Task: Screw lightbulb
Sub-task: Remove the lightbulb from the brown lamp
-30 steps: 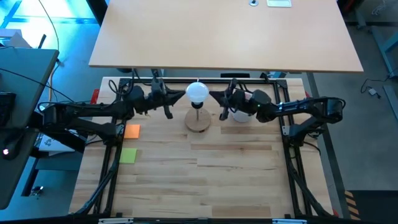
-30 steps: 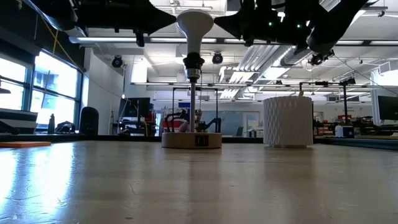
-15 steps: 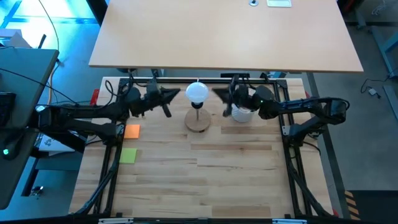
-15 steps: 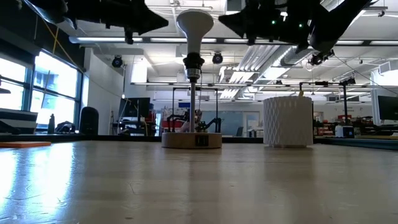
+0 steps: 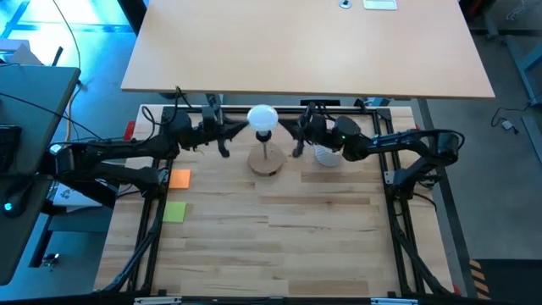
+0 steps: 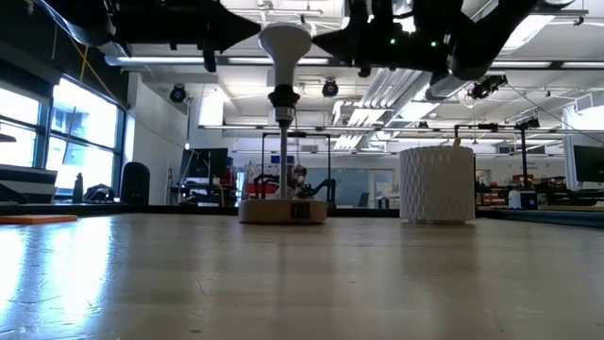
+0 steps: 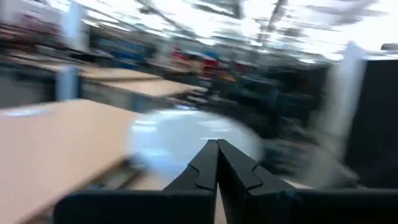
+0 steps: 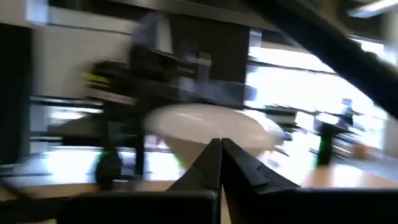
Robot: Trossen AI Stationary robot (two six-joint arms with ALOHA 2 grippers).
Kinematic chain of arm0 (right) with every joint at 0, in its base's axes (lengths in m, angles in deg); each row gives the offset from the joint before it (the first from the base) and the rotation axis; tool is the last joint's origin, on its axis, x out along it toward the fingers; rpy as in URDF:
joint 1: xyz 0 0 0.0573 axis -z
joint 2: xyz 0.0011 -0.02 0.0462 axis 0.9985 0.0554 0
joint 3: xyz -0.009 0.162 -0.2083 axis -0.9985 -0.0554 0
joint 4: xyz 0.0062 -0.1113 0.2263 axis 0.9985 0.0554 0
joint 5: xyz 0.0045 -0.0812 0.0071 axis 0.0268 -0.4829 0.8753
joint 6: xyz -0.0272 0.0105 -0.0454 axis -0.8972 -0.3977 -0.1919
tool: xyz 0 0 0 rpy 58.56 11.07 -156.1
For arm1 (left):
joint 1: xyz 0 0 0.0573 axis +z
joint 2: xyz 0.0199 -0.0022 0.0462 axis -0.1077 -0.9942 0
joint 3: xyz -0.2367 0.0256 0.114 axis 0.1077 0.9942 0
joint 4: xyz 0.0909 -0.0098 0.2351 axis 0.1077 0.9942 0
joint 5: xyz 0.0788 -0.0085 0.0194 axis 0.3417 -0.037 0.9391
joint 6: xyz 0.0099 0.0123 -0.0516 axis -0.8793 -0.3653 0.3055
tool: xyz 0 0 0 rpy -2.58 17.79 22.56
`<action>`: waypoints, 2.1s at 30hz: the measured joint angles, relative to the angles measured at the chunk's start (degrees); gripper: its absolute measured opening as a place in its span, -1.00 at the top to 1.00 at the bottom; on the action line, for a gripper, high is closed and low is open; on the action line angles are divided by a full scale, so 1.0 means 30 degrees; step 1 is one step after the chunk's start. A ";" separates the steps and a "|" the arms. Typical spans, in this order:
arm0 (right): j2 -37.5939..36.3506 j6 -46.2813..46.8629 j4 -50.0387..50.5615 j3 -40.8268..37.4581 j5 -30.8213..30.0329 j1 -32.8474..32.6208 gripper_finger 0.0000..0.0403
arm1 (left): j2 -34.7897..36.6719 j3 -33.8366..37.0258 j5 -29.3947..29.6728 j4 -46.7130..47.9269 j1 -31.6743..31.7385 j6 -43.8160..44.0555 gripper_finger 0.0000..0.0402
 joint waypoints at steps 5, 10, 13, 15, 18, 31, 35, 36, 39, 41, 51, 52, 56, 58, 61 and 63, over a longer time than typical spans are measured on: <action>0.0219 -0.0033 0.0450 0.0147 -0.4880 0.0128 1.00 | 0.0138 0.0001 -0.1374 0.0222 -0.1059 0.0257 1.00; 0.0159 -0.0719 0.0549 0.0147 -0.4723 0.0220 1.00 | 0.0791 -0.0035 0.0046 0.1075 -0.1364 -0.0004 1.00; -0.0212 -0.1411 0.0428 0.0140 -0.3175 -0.0312 1.00 | 0.1665 -0.0028 0.3014 0.2493 -0.1018 -0.0797 1.00; -0.0457 -0.1944 0.0430 0.0134 -0.2468 -0.0787 1.00 | 0.1893 -0.0028 0.4657 0.3052 -0.0645 -0.1358 1.00; -0.0636 -0.2905 0.0018 0.0133 -0.2460 -0.1564 1.00 | 0.1785 -0.0021 0.4882 0.2876 0.0305 -0.2015 1.00; -0.0078 -0.1463 0.0454 0.0111 -0.3001 -0.0528 1.00 | 0.0116 -0.0028 -0.2265 0.0037 0.0114 0.0344 1.00; -0.0096 -0.1019 0.0149 0.0104 -0.5267 0.0199 1.00 | 0.0633 -0.0006 -0.2211 0.0070 -0.0862 0.0344 1.00; -0.0109 -0.1304 0.0046 0.0104 -0.6018 0.0306 1.00 | 0.0823 -0.0006 -0.1910 0.0188 -0.0972 0.0331 1.00; -0.0360 -0.1894 -0.0009 0.0104 -0.6680 0.0461 1.00 | 0.1533 -0.0006 -0.0197 0.1557 -0.1029 -0.0152 1.00; -0.0794 -0.2160 0.0027 0.0104 -0.5926 0.0324 1.00 | 0.2096 -0.0006 0.1732 0.2809 -0.0834 -0.0770 1.00; -0.1014 -0.1945 0.1163 0.0111 0.2754 -0.0253 1.00 | 0.1109 -0.0020 0.0847 0.1684 0.1832 -0.0359 1.00; -0.0837 -0.1856 0.1220 0.0111 0.2386 -0.0159 1.00 | 0.0771 -0.0020 0.0251 0.1363 0.1920 0.0110 1.00; -0.0300 -0.1105 0.1003 0.0111 0.0443 0.0382 1.00 | 0.0121 -0.0020 -0.1239 0.0240 0.1819 0.1559 1.00; -0.0074 -0.0273 0.0857 0.0111 -0.1127 0.0663 1.00 | 0.0144 -0.0020 -0.1675 0.0022 0.1531 0.2148 1.00; -0.0036 0.0601 0.0902 0.0111 -0.4043 0.1023 1.00 | 0.0402 -0.0020 -0.2176 0.0012 0.0833 0.2850 1.00; -0.0073 0.0471 0.0542 0.0111 -0.4985 0.1307 1.00 | 0.0720 -0.0020 -0.2082 -0.0007 0.0435 0.3594 1.00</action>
